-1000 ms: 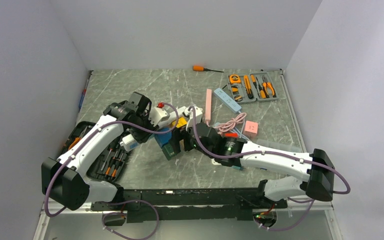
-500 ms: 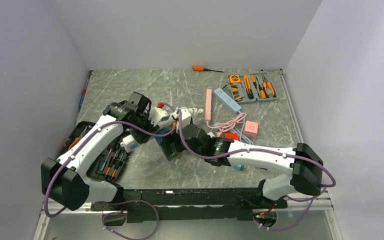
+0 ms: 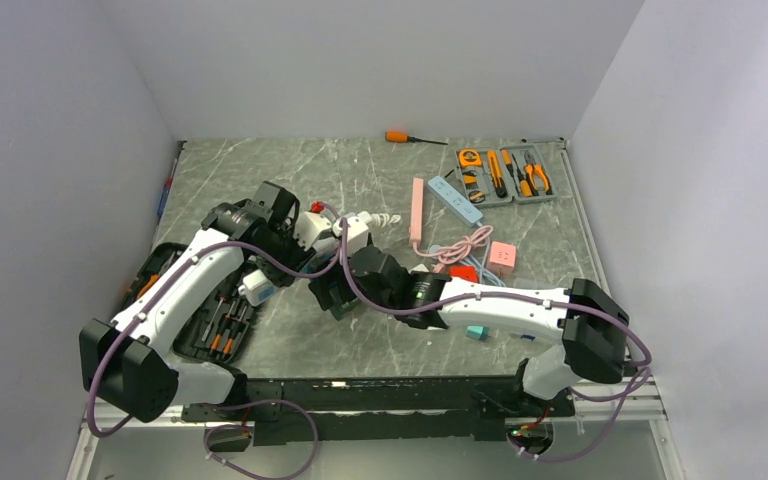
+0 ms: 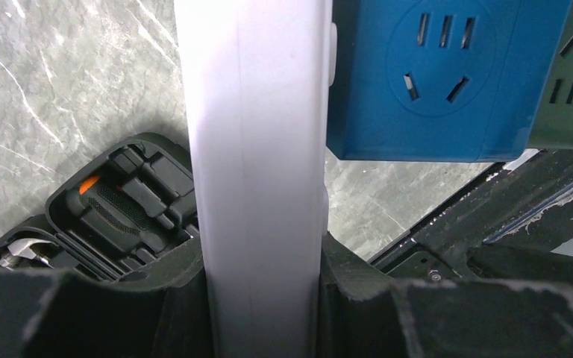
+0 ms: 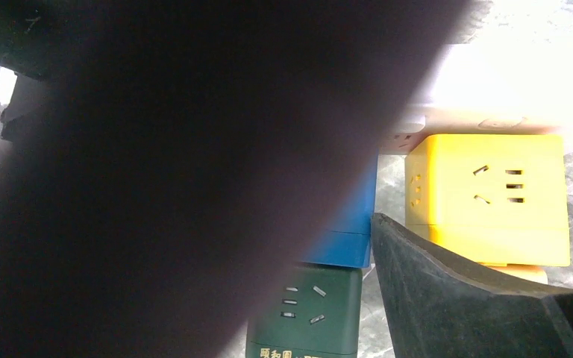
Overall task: Pull the plug off the socket
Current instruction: Remove the plug from the socket.
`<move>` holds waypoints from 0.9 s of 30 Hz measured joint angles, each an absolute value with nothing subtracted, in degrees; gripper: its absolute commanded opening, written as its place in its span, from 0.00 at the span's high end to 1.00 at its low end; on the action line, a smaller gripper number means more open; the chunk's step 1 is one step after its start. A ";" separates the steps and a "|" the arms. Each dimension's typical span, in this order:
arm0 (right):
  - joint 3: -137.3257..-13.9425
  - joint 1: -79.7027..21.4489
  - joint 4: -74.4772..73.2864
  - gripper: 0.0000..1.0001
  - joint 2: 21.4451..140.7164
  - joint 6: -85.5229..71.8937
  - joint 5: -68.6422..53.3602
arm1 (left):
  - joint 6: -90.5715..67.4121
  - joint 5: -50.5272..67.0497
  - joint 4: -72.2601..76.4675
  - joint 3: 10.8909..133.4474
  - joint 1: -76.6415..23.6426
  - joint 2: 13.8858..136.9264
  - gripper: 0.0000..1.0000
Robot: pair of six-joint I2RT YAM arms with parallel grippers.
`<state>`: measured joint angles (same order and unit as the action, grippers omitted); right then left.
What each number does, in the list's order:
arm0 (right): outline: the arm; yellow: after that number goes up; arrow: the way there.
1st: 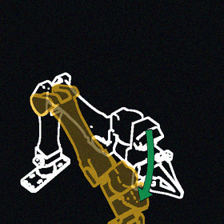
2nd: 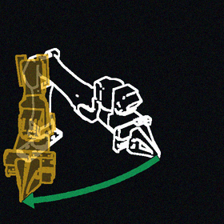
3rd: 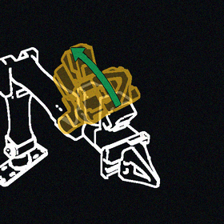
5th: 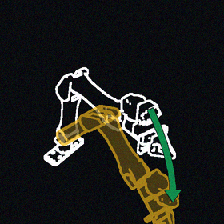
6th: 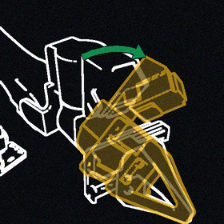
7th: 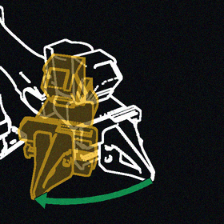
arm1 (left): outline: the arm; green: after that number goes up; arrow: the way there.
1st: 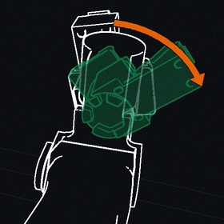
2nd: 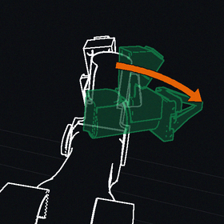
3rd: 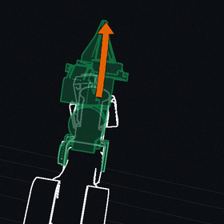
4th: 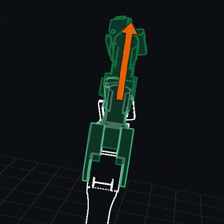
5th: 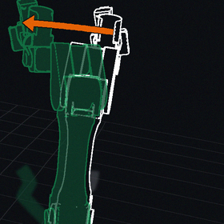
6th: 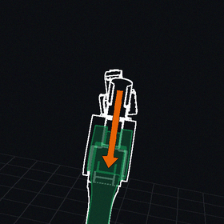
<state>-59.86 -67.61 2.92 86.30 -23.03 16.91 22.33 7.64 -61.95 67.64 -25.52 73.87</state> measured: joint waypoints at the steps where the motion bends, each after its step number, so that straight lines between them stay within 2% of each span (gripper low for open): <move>1: -59.83 -67.64 3.16 0.09 86.35 -23.00 16.91 | 22.20 7.68 -62.11 67.64 -25.50 73.87 1.00; 6: -56.49 -67.75 6.09 0.08 84.25 -22.98 17.06 | 22.35 7.81 -62.13 67.64 -25.63 73.82 1.00; 14: -46.74 -69.01 11.53 0.09 69.91 -22.83 17.91 | 22.33 10.50 -62.48 68.27 -25.98 73.73 1.00; 27: -47.05 -73.58 14.24 0.09 73.97 -20.34 22.87 | 21.69 13.74 -65.12 73.36 -25.91 73.80 1.00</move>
